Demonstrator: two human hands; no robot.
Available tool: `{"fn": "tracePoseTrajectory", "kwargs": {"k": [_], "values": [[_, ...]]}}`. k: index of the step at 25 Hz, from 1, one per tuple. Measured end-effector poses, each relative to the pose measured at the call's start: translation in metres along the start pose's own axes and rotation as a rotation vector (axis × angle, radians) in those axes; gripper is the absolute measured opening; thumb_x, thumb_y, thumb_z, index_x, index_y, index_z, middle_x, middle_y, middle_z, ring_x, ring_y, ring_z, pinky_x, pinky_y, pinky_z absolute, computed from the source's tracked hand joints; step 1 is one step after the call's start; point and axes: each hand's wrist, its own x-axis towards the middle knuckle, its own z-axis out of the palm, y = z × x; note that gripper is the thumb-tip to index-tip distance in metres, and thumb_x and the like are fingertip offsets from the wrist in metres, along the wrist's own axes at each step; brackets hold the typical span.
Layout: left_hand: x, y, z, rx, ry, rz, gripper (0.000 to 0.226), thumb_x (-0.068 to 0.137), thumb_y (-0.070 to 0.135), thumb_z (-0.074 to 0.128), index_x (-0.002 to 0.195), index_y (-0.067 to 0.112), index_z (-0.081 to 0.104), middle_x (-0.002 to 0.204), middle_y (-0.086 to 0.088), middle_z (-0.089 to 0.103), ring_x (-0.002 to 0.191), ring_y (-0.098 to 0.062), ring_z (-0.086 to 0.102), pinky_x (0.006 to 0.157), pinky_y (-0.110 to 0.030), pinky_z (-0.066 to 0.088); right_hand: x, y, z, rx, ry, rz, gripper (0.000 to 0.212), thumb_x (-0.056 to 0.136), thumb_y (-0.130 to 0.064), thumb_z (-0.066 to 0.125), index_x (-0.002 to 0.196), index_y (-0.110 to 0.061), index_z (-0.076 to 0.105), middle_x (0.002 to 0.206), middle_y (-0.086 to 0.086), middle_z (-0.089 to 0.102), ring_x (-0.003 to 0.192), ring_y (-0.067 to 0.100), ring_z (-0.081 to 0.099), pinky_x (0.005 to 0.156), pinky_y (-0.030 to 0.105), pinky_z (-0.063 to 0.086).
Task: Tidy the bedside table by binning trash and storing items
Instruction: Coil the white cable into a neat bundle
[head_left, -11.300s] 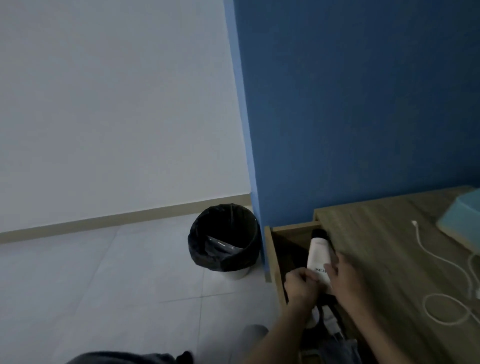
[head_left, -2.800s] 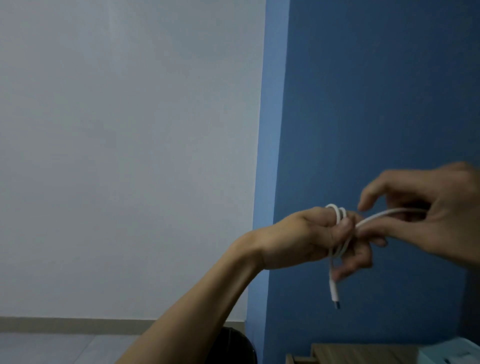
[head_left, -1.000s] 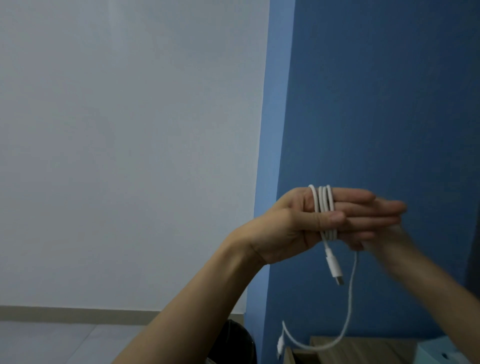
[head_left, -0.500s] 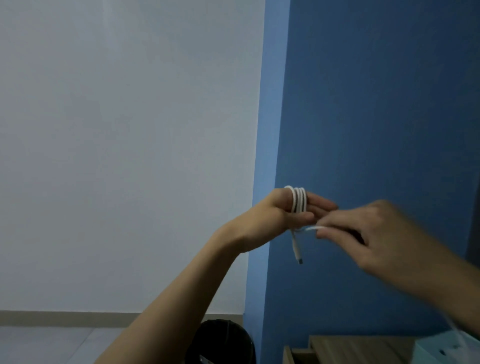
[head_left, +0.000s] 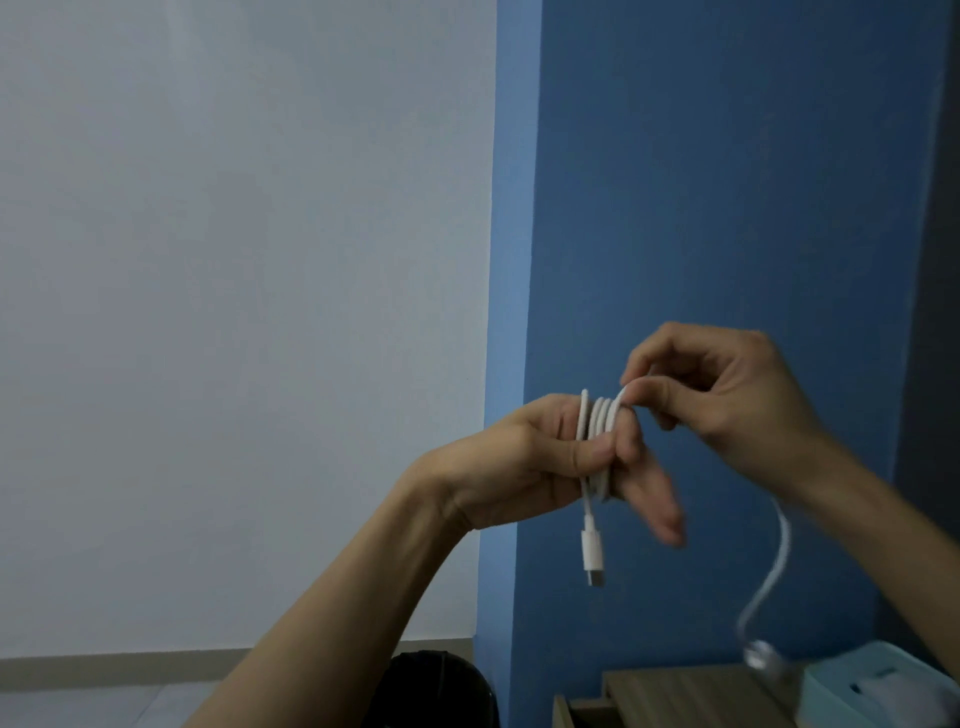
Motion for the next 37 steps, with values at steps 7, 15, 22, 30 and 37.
{"fn": "tracePoseTrajectory", "kwargs": {"k": [7,15,22,30,37], "values": [[0.007,0.001,0.002,-0.111,0.077,0.162,0.028,0.085,-0.003,0.047,0.111,0.002,0.058,0.126,-0.014,0.060,0.113,-0.028,0.061,0.101,-0.040,0.045,-0.008,0.033,0.029,0.070,-0.057,0.601,0.038,0.090,-0.008,0.049,0.053,-0.009,0.057,0.048,0.004,0.054,0.040,0.011,0.050,0.042,0.021,0.038],[0.004,0.007,-0.012,0.227,0.463,0.137,0.033,0.091,-0.009,0.035,0.116,0.004,0.053,0.131,-0.011,0.055,0.115,-0.018,0.059,0.102,-0.025,0.045,-0.045,-0.010,0.014,-0.292,-0.383,0.243,0.022,0.087,-0.027,0.055,0.081,-0.012,0.070,0.046,-0.007,0.055,0.041,0.006,0.044,0.045,0.013,0.033],[0.005,-0.003,-0.007,0.554,0.252,-0.041,0.021,0.095,-0.001,0.034,0.103,0.002,0.053,0.093,-0.020,0.068,0.088,-0.021,0.065,0.087,-0.019,0.046,-0.018,-0.024,-0.021,-0.736,-0.245,-0.205,0.028,0.076,-0.048,0.051,0.069,-0.028,0.069,0.047,-0.021,0.051,0.049,0.003,0.051,0.048,0.017,0.038],[0.003,-0.006,0.011,0.144,0.136,-0.018,0.025,0.093,0.001,0.033,0.086,0.014,0.053,0.058,0.007,0.055,0.050,-0.008,0.057,0.085,-0.025,0.050,-0.014,0.003,-0.006,-0.006,0.050,0.013,0.014,0.069,-0.043,0.064,0.070,-0.032,0.072,0.059,-0.007,0.065,0.046,0.013,0.048,0.046,0.022,0.040],[0.003,-0.001,0.017,0.078,0.107,-0.033,0.034,0.092,0.000,0.029,0.081,0.016,0.057,0.054,0.009,0.046,0.045,-0.005,0.040,0.078,-0.024,0.050,-0.016,0.001,-0.012,0.103,-0.324,0.030,0.030,0.082,-0.043,0.054,0.108,-0.037,0.067,0.092,-0.013,0.066,0.064,0.007,0.055,0.058,0.021,0.043]]}}
